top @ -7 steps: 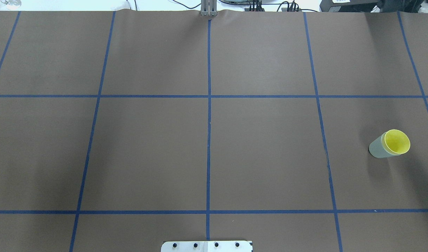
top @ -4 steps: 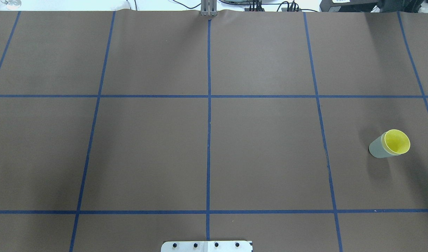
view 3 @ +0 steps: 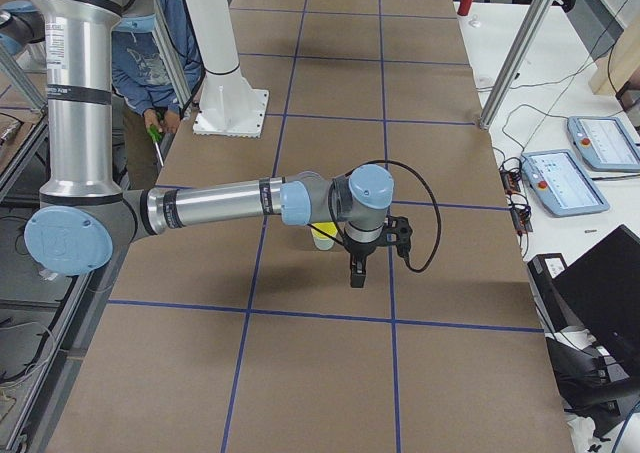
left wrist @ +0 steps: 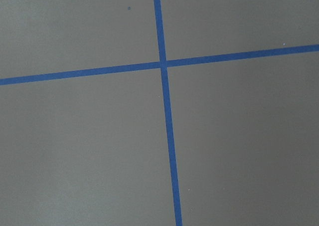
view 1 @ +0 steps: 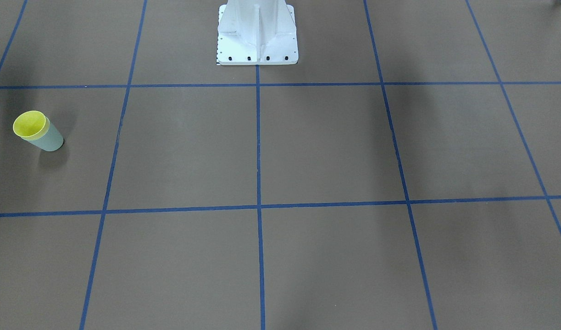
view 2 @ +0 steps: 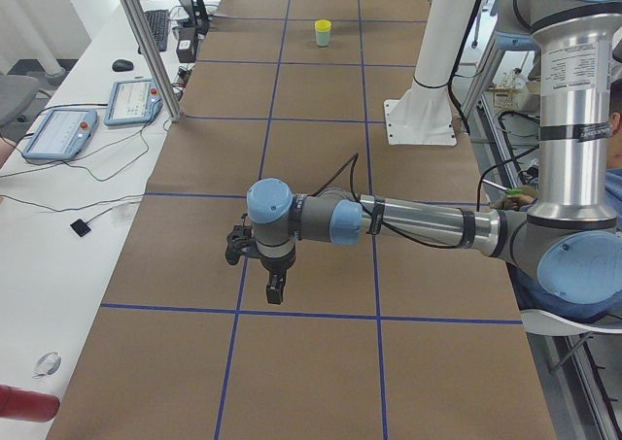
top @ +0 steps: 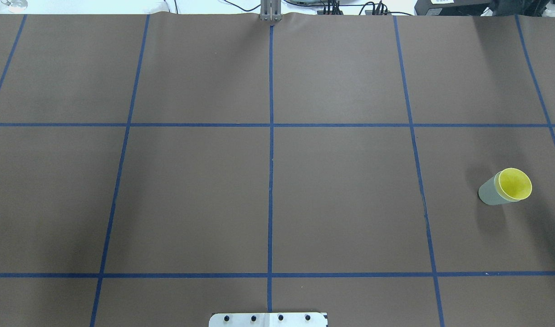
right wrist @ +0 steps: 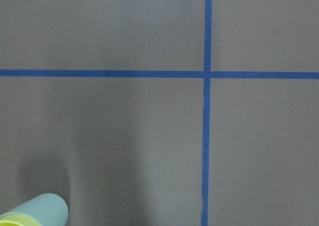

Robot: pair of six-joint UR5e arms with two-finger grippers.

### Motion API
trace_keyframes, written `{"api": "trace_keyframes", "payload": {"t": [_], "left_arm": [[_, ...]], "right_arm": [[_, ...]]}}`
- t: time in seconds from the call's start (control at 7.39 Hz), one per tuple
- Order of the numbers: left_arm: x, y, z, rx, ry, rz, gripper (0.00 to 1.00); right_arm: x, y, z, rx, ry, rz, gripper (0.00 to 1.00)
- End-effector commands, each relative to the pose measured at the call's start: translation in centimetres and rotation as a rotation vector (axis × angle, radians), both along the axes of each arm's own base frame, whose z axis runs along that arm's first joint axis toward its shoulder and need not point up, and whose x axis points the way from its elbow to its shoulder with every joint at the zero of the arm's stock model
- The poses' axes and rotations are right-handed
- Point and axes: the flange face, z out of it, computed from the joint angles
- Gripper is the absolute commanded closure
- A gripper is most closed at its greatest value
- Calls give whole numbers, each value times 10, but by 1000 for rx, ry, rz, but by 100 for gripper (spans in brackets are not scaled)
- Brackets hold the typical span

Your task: Transfer and stack yellow cup on green cup

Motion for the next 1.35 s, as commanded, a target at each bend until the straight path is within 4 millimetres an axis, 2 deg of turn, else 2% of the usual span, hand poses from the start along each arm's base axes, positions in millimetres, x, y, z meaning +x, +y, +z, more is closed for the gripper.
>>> {"api": "trace_keyframes", "payload": {"t": [0.0, 1.22], "left_arm": [[1, -4, -8, 19, 1, -1, 0], [2, -1, -12, 26, 23, 3, 0]], "right_arm": [[0, -3, -3, 8, 0, -2, 1], [3, -2, -4, 11, -1, 6, 1]]}}
